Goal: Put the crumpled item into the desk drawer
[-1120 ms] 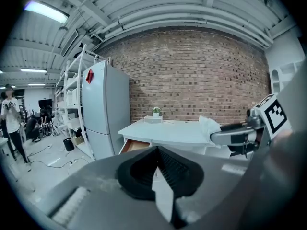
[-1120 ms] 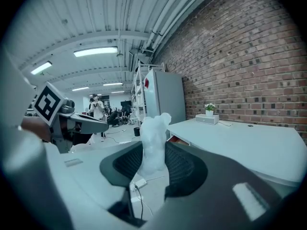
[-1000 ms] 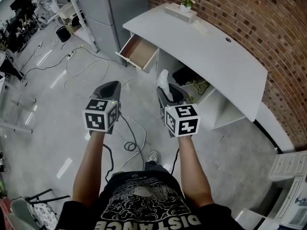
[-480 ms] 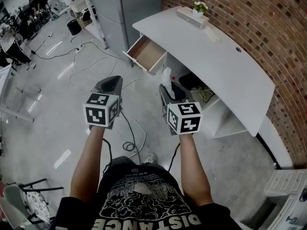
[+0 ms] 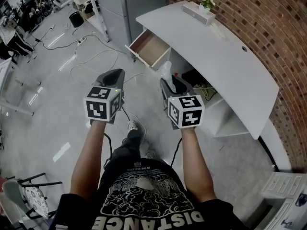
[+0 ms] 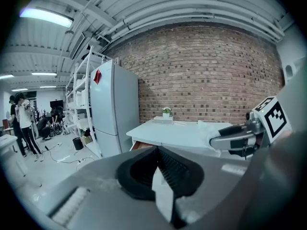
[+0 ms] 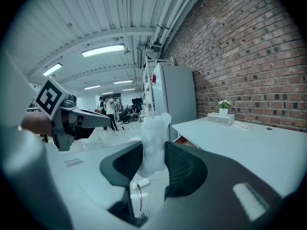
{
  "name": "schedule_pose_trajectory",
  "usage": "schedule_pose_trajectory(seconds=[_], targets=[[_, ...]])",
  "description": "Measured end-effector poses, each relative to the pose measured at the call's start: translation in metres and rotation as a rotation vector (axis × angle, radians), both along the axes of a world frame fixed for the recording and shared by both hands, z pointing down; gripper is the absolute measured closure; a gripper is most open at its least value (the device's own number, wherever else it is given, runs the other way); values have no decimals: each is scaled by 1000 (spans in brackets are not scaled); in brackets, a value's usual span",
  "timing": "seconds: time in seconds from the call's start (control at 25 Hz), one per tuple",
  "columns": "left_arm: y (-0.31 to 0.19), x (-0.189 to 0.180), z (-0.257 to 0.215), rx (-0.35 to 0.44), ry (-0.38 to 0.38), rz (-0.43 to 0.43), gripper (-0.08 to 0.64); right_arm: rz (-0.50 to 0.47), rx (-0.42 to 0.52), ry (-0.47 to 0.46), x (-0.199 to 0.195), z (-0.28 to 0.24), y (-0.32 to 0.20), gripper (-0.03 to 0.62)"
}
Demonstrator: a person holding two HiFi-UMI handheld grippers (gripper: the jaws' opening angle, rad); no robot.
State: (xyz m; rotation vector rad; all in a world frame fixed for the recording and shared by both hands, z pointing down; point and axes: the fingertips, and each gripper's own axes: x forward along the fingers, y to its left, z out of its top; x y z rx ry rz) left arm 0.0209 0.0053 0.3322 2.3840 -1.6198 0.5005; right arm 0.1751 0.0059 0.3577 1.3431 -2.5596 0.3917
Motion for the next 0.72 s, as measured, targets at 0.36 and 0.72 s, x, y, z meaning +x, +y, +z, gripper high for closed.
schedule_pose_trajectory(seconds=[0.36,0.72], targets=[[-36,-8,16,-5,16,-7,561,-24,-7,30,-12,14,-39,446],[-97,-28,31,-26,48,-6,561,-39,-25,62,-37,25,-96,446]])
